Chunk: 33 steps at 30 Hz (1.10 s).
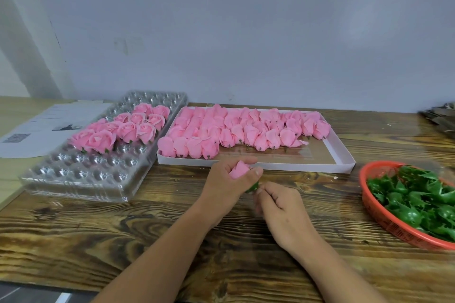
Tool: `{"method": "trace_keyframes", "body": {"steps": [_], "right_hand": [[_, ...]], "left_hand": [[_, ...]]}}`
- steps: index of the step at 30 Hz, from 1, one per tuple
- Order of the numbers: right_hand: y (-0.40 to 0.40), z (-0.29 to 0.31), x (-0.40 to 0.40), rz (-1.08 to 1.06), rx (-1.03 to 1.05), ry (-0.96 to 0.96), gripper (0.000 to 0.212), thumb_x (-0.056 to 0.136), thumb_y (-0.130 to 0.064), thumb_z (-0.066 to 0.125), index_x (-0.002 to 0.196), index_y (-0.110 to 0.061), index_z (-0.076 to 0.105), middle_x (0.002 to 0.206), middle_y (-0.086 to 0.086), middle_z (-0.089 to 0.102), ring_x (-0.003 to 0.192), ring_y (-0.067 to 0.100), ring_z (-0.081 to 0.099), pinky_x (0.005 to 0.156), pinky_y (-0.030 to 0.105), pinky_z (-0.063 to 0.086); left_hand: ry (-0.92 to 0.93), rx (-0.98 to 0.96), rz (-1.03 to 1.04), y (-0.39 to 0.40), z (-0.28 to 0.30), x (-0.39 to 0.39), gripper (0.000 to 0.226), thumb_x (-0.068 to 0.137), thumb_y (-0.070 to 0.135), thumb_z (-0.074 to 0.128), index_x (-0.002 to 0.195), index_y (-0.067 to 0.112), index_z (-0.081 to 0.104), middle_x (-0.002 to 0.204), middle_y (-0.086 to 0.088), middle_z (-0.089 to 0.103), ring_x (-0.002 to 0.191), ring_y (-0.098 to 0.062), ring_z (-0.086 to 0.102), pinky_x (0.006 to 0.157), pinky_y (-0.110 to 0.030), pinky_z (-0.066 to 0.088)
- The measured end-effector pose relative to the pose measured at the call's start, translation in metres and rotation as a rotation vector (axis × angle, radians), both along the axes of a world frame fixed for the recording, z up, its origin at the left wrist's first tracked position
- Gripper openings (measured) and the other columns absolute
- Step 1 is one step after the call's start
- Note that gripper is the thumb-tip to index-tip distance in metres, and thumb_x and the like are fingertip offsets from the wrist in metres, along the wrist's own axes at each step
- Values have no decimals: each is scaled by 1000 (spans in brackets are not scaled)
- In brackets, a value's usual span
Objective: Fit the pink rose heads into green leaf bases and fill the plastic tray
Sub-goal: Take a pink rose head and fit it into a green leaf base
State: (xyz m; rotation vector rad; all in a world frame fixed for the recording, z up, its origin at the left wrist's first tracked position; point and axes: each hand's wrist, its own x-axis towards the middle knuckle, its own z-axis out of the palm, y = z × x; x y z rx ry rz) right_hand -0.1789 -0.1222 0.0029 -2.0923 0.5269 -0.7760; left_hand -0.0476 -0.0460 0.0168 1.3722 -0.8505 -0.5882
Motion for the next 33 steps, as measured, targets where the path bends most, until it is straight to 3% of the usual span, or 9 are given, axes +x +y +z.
{"method": "trace_keyframes", "body": {"steps": [4, 8, 12, 17, 20, 23, 26, 29, 33], "right_hand": [[0, -1, 1, -15, -60, 49, 29, 87, -44, 40, 70, -27, 55, 63, -6, 61, 59, 11, 56, 62, 42, 49], [1, -2, 1, -86, -122, 36, 22, 82, -50, 44, 70, -33, 54, 65, -14, 61, 56, 9, 53, 57, 34, 46], [1, -2, 0, -91, -217, 35, 23, 88, -41, 48, 65, -37, 47, 59, -12, 55, 58, 6, 52, 52, 29, 39], [0, -1, 1, -82, -266, 40, 30, 92, -31, 49, 63, -39, 41, 55, -14, 45, 58, 4, 49, 54, 25, 30], [-1, -3, 2, -87, -256, 42, 29, 92, -31, 48, 63, -33, 43, 54, -12, 45, 55, 8, 47, 54, 31, 33], [0, -2, 3, -89, -237, 11, 29, 91, -28, 50, 63, -33, 45, 52, -15, 45, 54, 3, 47, 54, 26, 29], [-2, -2, 3, -108, -203, -11, 23, 91, -28, 49, 71, -26, 61, 59, -13, 57, 62, 4, 55, 55, 25, 37], [-5, -1, 1, -129, -175, -30, 22, 91, -29, 49, 78, -24, 67, 68, -10, 63, 71, 8, 58, 62, 18, 41], [-5, -1, 0, -85, -102, -20, 17, 90, -28, 51, 78, -30, 63, 67, -9, 61, 66, 11, 56, 57, 17, 38]], "left_hand": [[-11, 22, 20, 0, 0, 0, 16, 90, 23, 77, 104, 31, 75, 96, 11, 73, 85, 1, 68, 75, -17, 56], [-29, 24, 33, 0, 0, 0, 17, 90, 25, 77, 106, 30, 74, 98, 12, 73, 89, -2, 70, 76, -18, 56], [-14, 18, 35, -1, 0, 0, 19, 90, 24, 78, 108, 27, 75, 99, 9, 73, 88, -2, 69, 74, -17, 56], [17, 22, 25, -1, -1, -2, 17, 90, 23, 77, 107, 23, 75, 92, 4, 75, 83, -4, 69, 80, -27, 59], [15, 26, 18, -1, -1, -3, 17, 90, 23, 77, 107, 22, 76, 93, 1, 76, 82, -3, 69, 80, -25, 59], [15, 33, 1, -2, -1, -1, 16, 91, 25, 76, 108, 25, 75, 96, 4, 75, 85, -2, 70, 79, -23, 60], [26, 38, -38, -1, 5, -2, 12, 98, 31, 66, 102, 38, 75, 101, 4, 74, 92, -2, 70, 75, -21, 59], [-21, 12, -19, 1, 10, -1, 31, 103, 31, 55, 90, 51, 74, 101, 2, 74, 84, -1, 69, 69, -15, 55], [-120, 40, 58, 1, 6, 3, 13, 101, 35, 57, 104, 36, 70, 103, -3, 71, 81, -5, 70, 63, -17, 54]]}}
